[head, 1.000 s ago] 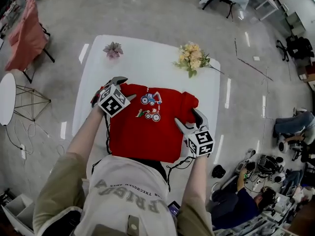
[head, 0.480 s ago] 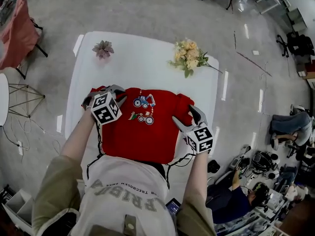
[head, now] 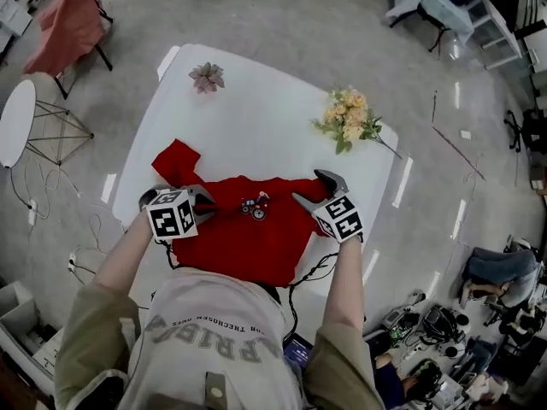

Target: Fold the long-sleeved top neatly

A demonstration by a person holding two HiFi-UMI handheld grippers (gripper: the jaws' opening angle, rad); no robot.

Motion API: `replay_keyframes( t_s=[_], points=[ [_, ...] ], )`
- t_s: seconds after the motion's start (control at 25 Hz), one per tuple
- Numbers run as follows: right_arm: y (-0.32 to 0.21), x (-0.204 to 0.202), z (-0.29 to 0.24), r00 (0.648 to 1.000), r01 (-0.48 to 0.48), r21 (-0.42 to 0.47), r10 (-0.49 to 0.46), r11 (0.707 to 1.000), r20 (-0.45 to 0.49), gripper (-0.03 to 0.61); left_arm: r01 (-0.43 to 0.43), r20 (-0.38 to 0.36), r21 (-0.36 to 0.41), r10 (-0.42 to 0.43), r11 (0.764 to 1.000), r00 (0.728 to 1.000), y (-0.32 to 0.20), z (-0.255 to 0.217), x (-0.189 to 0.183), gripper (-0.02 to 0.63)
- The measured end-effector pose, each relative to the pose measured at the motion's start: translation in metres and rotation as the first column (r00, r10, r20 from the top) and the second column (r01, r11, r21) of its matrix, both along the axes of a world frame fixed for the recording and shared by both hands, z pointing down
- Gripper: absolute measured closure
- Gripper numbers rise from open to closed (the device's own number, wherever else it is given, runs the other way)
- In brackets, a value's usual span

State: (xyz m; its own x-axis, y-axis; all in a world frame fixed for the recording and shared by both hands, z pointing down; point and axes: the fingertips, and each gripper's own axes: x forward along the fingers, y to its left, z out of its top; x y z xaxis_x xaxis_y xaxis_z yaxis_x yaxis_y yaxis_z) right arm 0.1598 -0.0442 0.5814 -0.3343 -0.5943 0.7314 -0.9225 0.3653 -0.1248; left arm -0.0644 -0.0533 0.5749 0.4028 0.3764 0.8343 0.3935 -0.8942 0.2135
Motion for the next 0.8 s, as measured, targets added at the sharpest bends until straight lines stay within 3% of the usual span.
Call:
replay_keyframes(
  t_s=[0.16,0.24,0.28,0.32,0.4,0.48,0.56,0.68,0.8],
  points=[
    [0.009,-0.019,0.029,0.972,0.214,-0.125,-0.223,0.969,-0.071,0.245,0.007,0.072,-0.048,-0.004,0.999,0.997,0.019,0.009,-0.013,0.588],
    [0.016,-0.026,0.038,0.945,0.286,-0.162,-0.306,0.944,-0.113,0.32,0.019,0.091,-0.049,-0.014,0.999,0.996,0.023,0.012,-0.014,0.588],
    [0.017,-0.028,0.038,0.933,0.308,-0.164,-0.331,0.937,-0.14,0.388,0.028,0.093,-0.038,-0.024,0.999,0.995,0.022,0.013,-0.014,0.588],
    [0.019,-0.029,0.036,0.925,0.321,-0.156,-0.345,0.934,-0.162,0.41,0.043,0.088,-0.017,-0.041,0.999,0.995,0.018,0.012,-0.012,0.586],
    [0.022,-0.034,0.028,0.916,0.333,-0.122,-0.351,0.935,-0.194,0.52,0.097,0.067,0.041,-0.1,0.994,0.993,0.003,0.006,-0.006,0.571],
    [0.029,-0.04,0.02,0.91,0.342,-0.092,-0.354,0.935,-0.215,0.545,0.169,0.019,0.104,-0.172,0.98,0.985,-0.021,-0.006,0.004,0.445],
    [0.04,-0.048,0.013,0.909,0.35,-0.071,-0.357,0.934,-0.213,0.546,0.23,-0.048,0.148,-0.226,0.962,0.973,-0.049,-0.018,0.019,0.409],
    [0.058,-0.061,0.006,0.912,0.357,-0.055,-0.361,0.932,-0.197,0.548,0.283,-0.093,0.129,-0.273,0.95,0.958,-0.078,-0.021,0.047,0.407],
    [0.074,-0.072,0.002,0.918,0.352,-0.053,-0.356,0.934,-0.175,0.548,0.231,-0.022,0.078,-0.23,0.97,0.973,-0.077,0.001,0.069,0.408]
  ],
)
